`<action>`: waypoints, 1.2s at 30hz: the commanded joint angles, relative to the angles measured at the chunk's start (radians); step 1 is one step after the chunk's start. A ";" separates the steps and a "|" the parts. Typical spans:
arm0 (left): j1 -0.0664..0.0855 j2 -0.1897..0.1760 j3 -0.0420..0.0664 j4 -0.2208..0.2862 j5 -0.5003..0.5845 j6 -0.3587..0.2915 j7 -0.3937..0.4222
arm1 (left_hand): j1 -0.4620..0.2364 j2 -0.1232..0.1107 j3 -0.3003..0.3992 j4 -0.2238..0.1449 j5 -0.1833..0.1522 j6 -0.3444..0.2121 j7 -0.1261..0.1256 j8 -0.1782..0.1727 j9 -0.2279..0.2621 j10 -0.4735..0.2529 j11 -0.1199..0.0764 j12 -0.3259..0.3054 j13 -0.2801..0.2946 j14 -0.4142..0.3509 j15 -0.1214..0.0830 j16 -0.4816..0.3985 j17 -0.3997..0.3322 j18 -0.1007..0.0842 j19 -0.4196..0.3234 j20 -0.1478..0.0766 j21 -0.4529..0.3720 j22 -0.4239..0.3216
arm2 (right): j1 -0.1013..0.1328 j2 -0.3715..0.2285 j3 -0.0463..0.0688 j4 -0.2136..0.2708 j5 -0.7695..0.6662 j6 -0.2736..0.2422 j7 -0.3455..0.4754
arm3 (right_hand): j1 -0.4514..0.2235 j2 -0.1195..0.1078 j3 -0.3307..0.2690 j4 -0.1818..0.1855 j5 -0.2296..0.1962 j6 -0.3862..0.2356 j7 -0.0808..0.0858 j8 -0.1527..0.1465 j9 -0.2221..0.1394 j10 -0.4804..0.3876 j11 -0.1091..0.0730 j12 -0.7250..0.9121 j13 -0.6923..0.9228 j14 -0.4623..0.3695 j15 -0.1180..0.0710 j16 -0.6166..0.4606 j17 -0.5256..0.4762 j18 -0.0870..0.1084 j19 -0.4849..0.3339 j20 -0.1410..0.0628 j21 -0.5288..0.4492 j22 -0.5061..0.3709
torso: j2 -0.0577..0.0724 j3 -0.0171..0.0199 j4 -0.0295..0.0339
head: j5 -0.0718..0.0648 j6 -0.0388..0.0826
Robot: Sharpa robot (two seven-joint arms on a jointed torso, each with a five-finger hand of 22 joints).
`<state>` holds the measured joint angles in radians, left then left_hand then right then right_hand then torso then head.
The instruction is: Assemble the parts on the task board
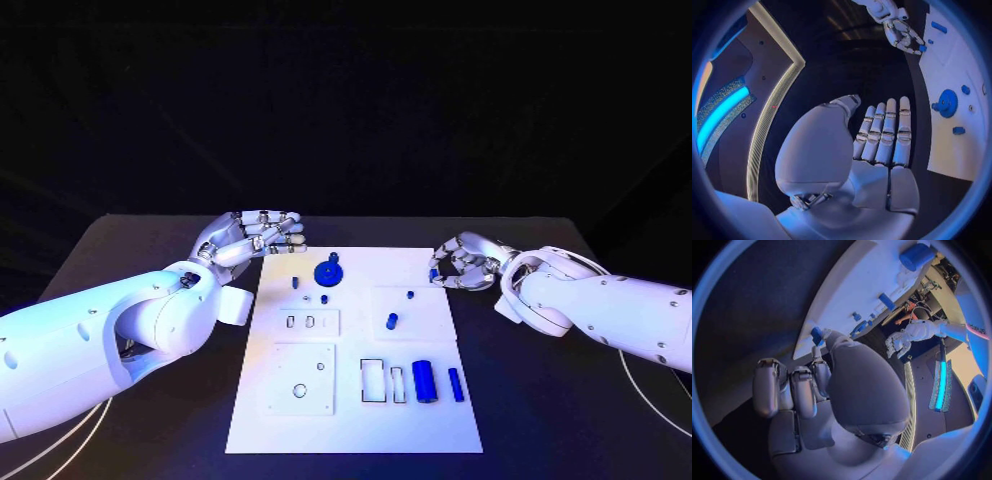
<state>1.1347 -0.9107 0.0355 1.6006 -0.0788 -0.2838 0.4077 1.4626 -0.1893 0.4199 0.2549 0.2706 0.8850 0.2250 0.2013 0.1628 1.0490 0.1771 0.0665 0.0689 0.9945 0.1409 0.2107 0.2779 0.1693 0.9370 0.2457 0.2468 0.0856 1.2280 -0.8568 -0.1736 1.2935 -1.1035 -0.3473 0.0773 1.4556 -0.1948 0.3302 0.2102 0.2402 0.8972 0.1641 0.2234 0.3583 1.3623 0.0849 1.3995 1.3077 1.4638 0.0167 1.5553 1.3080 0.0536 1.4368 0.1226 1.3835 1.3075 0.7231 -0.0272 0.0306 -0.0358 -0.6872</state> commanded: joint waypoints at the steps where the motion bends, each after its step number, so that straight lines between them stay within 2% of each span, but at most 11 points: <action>1: 0.001 0.001 0.001 0.003 -0.001 0.016 0.006 | -0.004 -0.005 0.008 -0.001 -0.006 -0.008 0.012 -0.005 0.002 -0.004 0.005 -0.001 0.000 -0.009 -0.001 -0.006 0.004 0.013 -0.008 0.000 -0.004 -0.002 | -0.001 0.002 0.000 -0.003 -0.012 0.020 -0.004 | 0.009 0.002 0.005 0.000 0.004 0.006 0.001 0.003 -0.001 0.003 -0.003 0.004 0.023 0.097 -0.006 0.003 0.219 0.000 0.002 -0.006 0.004 0.083 | -0.001 -0.0002 0.0001 | 0.000 -0.001; 18: 0.001 -0.001 0.001 0.004 -0.001 0.016 0.006 | -0.004 -0.005 0.008 -0.001 -0.006 -0.008 0.012 -0.005 0.002 -0.004 0.005 -0.001 0.000 -0.009 -0.001 -0.006 0.004 0.013 -0.008 0.000 -0.004 -0.002 | -0.006 0.012 0.000 -0.015 -0.022 0.027 -0.012 | 0.008 -0.001 0.013 -0.001 0.004 0.010 0.000 0.005 -0.002 0.006 -0.004 0.006 0.027 0.097 -0.007 0.003 0.220 -0.001 0.004 -0.007 0.006 0.085 | 0.000 0.0004 -0.0002 | 0.000 -0.004; 28: 0.001 -0.001 0.001 0.003 -0.001 0.016 0.005 | -0.004 -0.005 0.008 -0.001 -0.006 -0.008 0.012 -0.005 0.002 -0.004 0.005 -0.001 0.000 -0.009 -0.001 -0.006 0.004 0.013 -0.008 0.000 -0.004 -0.002 | -0.008 0.015 0.000 -0.015 -0.023 0.022 -0.010 | 0.001 0.000 0.041 -0.004 0.003 0.033 -0.006 0.017 -0.001 0.017 -0.010 0.013 0.036 0.098 -0.012 0.004 0.223 -0.002 0.009 -0.011 0.013 0.092 | -0.001 0.0005 -0.0007 | 0.001 -0.008; 36: 0.001 -0.002 0.001 0.003 -0.001 0.017 0.003 | -0.004 -0.005 0.008 -0.001 -0.006 -0.008 0.012 -0.005 0.002 -0.004 0.005 -0.001 0.000 -0.009 -0.001 -0.006 0.004 0.013 -0.008 0.000 -0.004 -0.002 | -0.008 0.016 0.000 -0.013 -0.019 -0.010 -0.003 | -0.020 0.010 0.077 -0.008 0.001 0.078 -0.026 0.052 0.010 0.030 -0.026 0.021 0.047 0.098 -0.024 0.004 0.224 -0.003 0.013 -0.021 0.016 0.098 | -0.001 0.0008 -0.0005 | 0.000 -0.008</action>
<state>1.1347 -0.9131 0.0355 1.6013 -0.0788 -0.2835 0.4066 1.4626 -0.1893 0.4225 0.2523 0.2706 0.8851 0.2250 0.2013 0.1640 1.0491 0.1771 0.0665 0.0689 0.9915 0.1379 0.2077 0.2811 0.1693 0.9359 0.2468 0.2468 0.0847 1.2205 -0.8421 -0.1736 1.2786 -1.1150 -0.3429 0.0649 1.4459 -0.1853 0.4034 0.2026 0.2399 0.9707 0.1404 0.2708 0.3630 1.3883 0.0608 1.4169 1.3074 1.4649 -0.0023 1.5553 1.3075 0.0535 1.4523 0.1071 1.3961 1.3079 0.7225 -0.0267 0.0298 -0.0351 -0.6953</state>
